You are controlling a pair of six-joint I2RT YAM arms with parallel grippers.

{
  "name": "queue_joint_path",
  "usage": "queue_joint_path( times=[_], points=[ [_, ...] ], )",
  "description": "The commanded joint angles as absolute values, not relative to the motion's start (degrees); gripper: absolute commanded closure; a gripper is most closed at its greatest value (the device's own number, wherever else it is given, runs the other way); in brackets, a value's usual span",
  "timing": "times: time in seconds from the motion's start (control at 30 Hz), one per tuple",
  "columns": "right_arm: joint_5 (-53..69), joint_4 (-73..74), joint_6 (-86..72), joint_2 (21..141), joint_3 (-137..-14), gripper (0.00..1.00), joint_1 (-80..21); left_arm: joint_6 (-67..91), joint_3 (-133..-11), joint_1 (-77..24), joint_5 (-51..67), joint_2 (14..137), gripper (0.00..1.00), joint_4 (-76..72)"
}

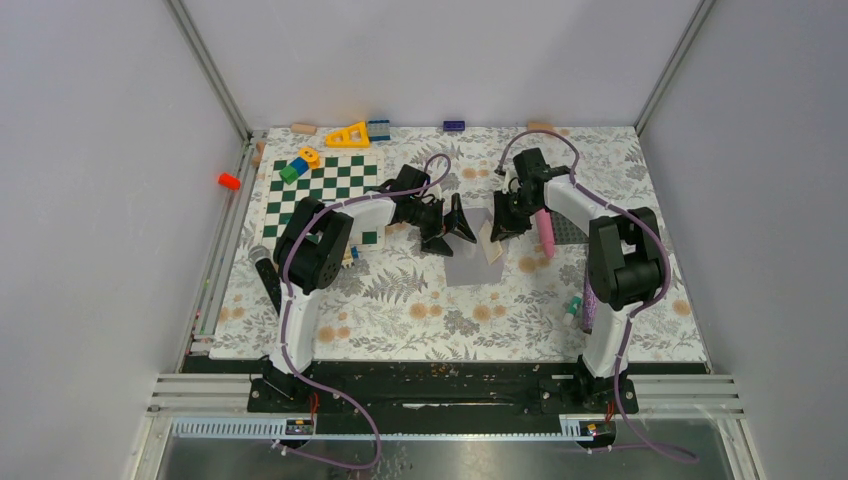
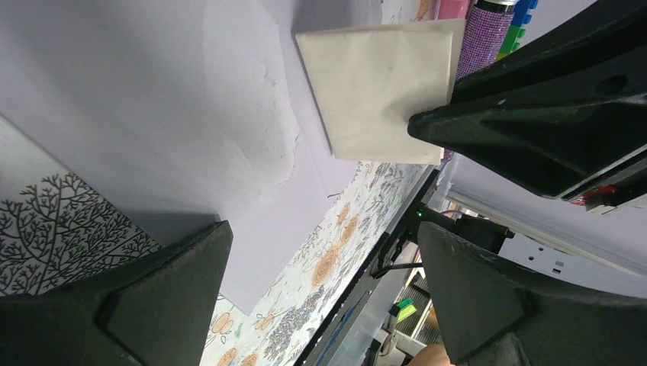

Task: Place the letter into the envelope and seal it
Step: Place the letter in the envelope.

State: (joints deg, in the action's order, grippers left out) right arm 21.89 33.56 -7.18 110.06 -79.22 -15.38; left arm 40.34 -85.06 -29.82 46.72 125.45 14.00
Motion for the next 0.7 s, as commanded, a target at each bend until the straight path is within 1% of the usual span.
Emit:
queue_joint_path(
  times=[0.0, 0.07, 0.1, 0.37, 0.67],
  points=[
    [20.0, 36.0, -6.5, 108.9, -81.5, 0.86, -15.2, 38.0, -85.6, -30.4, 43.7, 127.4, 0.01, 15.1],
    [18.6, 36.0, -6.1, 109.2, -81.5, 0.99, -15.2, 38.0, -85.7, -30.4, 43.8, 127.4, 0.01, 15.1],
    [18.0, 36.0, -6.2, 109.5, -81.5, 1.0, -15.2, 38.0, -85.7, -30.4, 43.8, 127.5, 0.01, 15.1],
    [15.2, 35.3, -7.8, 112.5, -81.6, 1.0, -15.3, 38.1, -85.7, -30.4, 44.2, 127.8, 0.01, 14.9],
    [15.9, 35.1, -9.0, 115.2, -83.2, 1.0, -15.3, 38.3, -85.8, -30.5, 44.6, 128.0, 0.01, 14.8]
  ],
)
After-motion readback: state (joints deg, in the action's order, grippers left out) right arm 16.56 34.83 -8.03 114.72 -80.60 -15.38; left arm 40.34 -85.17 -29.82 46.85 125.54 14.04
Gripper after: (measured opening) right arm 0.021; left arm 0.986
